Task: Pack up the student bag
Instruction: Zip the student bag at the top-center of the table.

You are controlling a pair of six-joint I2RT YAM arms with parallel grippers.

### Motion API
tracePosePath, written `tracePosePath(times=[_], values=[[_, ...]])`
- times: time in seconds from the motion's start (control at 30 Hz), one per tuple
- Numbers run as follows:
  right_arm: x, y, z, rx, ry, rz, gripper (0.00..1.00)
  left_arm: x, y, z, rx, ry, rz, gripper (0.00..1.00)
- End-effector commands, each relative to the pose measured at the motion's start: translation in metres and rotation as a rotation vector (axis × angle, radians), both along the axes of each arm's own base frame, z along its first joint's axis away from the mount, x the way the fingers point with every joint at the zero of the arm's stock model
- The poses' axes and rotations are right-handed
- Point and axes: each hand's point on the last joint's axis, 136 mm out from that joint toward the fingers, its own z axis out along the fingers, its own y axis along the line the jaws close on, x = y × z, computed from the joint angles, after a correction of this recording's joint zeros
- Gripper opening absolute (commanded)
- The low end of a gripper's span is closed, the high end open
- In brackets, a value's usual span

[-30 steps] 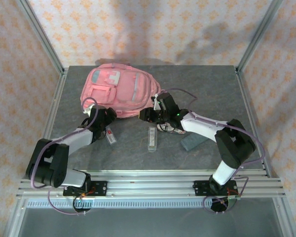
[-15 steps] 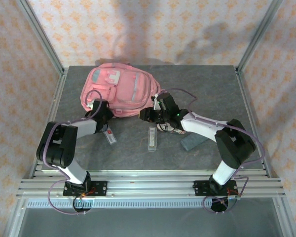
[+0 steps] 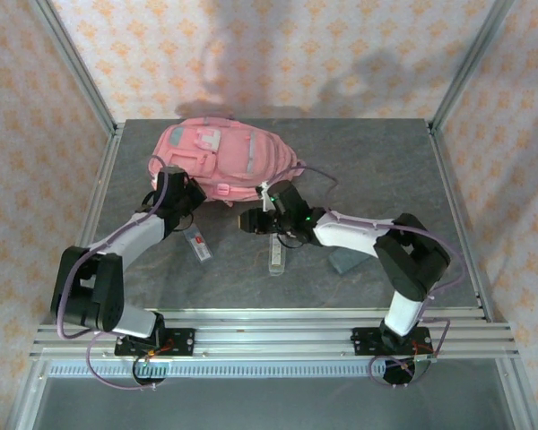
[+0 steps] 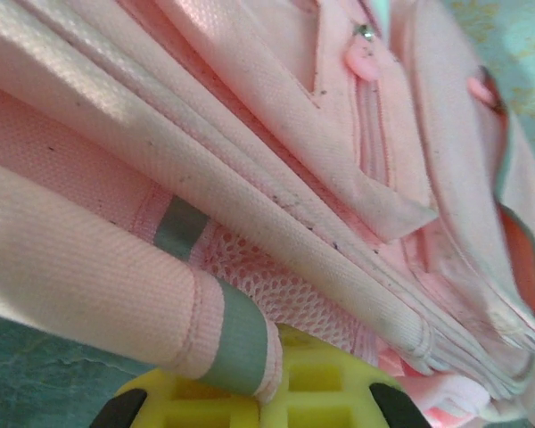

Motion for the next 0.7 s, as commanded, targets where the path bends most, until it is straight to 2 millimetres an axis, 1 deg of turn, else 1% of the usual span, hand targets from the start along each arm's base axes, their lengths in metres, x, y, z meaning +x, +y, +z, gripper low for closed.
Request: tracePosePath(times=[0.0,0.1,0.23,0.4,0.47,0.53,0.67], values=[[0.021,0.018,0.014,0.046,-0.128,0.002,0.40,0.004,-0.018,0.041,-0.076,-0.074,-0.054,0.00],[0.031,0.025,0.011,0.049,-0.170,-0.025,0.41,0.003,-0.023,0.053,-0.108,-0.100,-0.060,0.00],[0.047,0.025,0.009,0.028,-0.244,-0.098,0.44,0.004,-0.028,0.066,-0.127,-0.122,-0.070,0.00],[0.058,0.033,0.008,0.040,-0.302,-0.113,0.47,0.006,-0.032,0.076,-0.141,-0.136,-0.082,0.00],[0.067,0.033,0.007,0.025,-0.333,-0.145,0.48,0.006,-0.034,0.078,-0.152,-0.139,-0.088,0.00],[0.073,0.033,0.010,0.028,-0.387,-0.165,0.49,0.006,-0.036,0.080,-0.162,-0.143,-0.091,0.00],[0.082,0.032,0.027,0.027,-0.521,-0.227,0.50,0.004,-0.039,0.084,-0.172,-0.151,-0.098,0.00]])
